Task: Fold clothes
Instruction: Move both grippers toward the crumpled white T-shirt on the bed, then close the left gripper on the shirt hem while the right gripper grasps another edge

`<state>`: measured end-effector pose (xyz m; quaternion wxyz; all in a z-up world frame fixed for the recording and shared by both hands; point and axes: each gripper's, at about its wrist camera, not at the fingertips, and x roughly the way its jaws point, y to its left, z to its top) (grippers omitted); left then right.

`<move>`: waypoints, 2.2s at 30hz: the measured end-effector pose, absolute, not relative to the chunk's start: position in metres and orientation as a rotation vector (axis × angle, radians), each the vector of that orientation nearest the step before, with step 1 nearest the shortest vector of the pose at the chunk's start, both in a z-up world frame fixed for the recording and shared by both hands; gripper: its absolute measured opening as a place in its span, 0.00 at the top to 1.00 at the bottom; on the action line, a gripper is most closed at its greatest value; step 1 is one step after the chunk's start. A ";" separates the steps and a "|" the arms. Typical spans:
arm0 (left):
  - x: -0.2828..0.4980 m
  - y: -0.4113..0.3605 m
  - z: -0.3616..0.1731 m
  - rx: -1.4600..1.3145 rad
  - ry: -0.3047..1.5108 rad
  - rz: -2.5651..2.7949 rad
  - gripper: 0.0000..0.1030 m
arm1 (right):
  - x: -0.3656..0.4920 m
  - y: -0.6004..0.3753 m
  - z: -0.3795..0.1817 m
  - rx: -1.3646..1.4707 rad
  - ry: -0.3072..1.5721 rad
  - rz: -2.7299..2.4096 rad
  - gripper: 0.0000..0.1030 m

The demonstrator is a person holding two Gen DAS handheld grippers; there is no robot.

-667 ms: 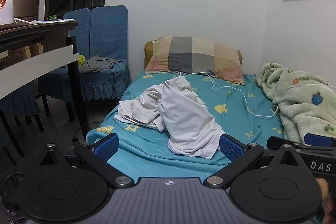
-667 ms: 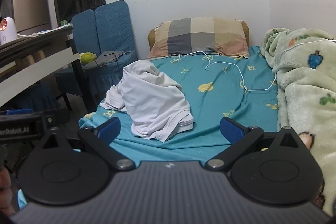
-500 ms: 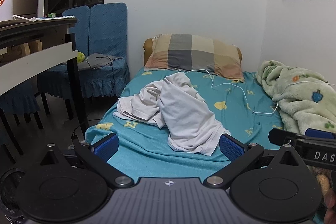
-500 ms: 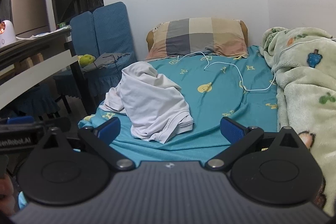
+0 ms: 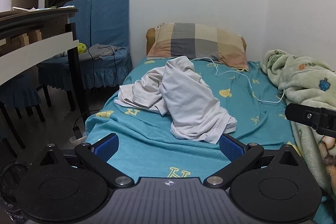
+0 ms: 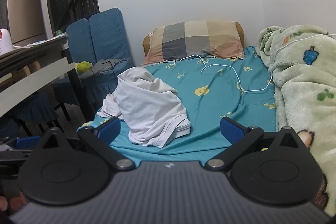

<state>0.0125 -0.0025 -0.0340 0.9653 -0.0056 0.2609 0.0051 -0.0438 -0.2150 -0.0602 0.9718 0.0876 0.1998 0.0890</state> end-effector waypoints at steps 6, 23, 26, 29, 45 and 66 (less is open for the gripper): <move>0.009 -0.008 -0.036 0.015 0.507 0.031 0.00 | -0.048 -0.217 -0.059 0.167 0.388 0.178 0.00; 0.010 -0.023 -0.047 0.119 0.515 -0.024 0.06 | -0.052 -0.239 -0.055 0.226 0.363 0.162 0.00; 0.023 -0.027 -0.055 0.134 0.547 -0.039 0.07 | -0.052 -0.244 -0.056 0.248 0.368 0.157 0.00; 0.040 -0.031 -0.062 0.148 0.581 -0.061 0.07 | -0.051 -0.247 -0.057 0.262 0.377 0.142 0.00; 0.155 -0.079 -0.142 0.366 0.567 -0.131 0.13 | -0.037 -0.275 -0.077 0.377 0.429 -0.008 0.00; 0.205 -0.075 -0.150 0.181 0.602 -0.255 0.89 | 0.017 -0.269 -0.121 0.315 0.538 -0.041 0.00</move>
